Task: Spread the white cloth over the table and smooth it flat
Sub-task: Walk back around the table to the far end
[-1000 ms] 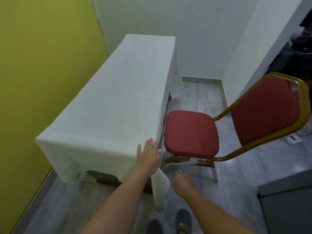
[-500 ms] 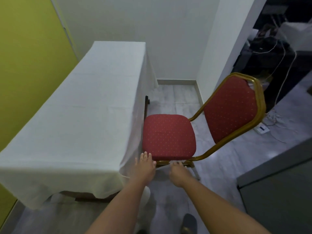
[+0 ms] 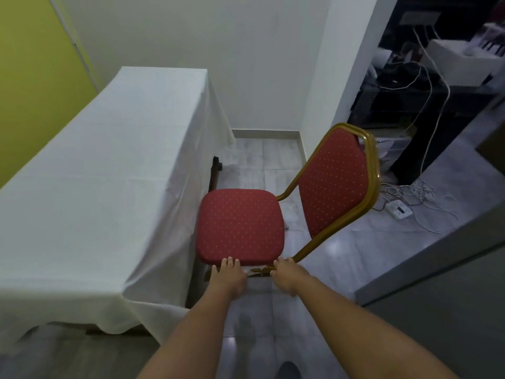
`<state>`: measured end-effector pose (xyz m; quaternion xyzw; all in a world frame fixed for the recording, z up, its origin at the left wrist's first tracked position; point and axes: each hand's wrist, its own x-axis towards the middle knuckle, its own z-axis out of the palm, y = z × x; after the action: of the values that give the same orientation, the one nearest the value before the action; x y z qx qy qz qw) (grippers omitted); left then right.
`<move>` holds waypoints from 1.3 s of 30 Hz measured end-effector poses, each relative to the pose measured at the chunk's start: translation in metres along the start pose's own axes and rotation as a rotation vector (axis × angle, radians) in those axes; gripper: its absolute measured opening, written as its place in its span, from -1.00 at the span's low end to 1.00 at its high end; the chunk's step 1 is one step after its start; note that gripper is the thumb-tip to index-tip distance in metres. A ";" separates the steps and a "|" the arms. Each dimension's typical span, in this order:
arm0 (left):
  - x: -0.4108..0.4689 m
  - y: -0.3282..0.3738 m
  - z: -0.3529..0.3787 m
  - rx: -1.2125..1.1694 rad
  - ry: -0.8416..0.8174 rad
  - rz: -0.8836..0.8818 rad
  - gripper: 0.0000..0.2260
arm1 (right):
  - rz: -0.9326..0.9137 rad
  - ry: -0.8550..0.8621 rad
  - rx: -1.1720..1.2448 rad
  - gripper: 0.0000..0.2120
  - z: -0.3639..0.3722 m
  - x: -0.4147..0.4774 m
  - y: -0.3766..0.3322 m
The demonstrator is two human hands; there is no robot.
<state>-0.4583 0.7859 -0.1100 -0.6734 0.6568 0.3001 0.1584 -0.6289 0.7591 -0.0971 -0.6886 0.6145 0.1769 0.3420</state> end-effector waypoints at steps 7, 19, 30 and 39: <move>0.025 0.077 0.011 0.040 -0.054 0.052 -0.50 | 0.025 0.022 -0.008 -0.54 -0.017 -0.014 0.075; 0.053 0.207 0.007 0.121 -0.066 0.285 -0.52 | 0.229 0.050 0.087 -0.53 -0.034 -0.026 0.202; 0.119 0.317 -0.018 0.254 -0.094 0.428 -0.50 | 0.336 0.098 0.107 -0.54 -0.083 -0.002 0.306; 0.190 0.399 -0.045 0.228 -0.160 0.417 -0.52 | 0.351 0.101 0.110 -0.52 -0.158 0.052 0.368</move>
<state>-0.8489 0.5739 -0.1189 -0.4753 0.7965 0.3025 0.2194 -1.0032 0.6082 -0.1137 -0.5589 0.7505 0.1649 0.3117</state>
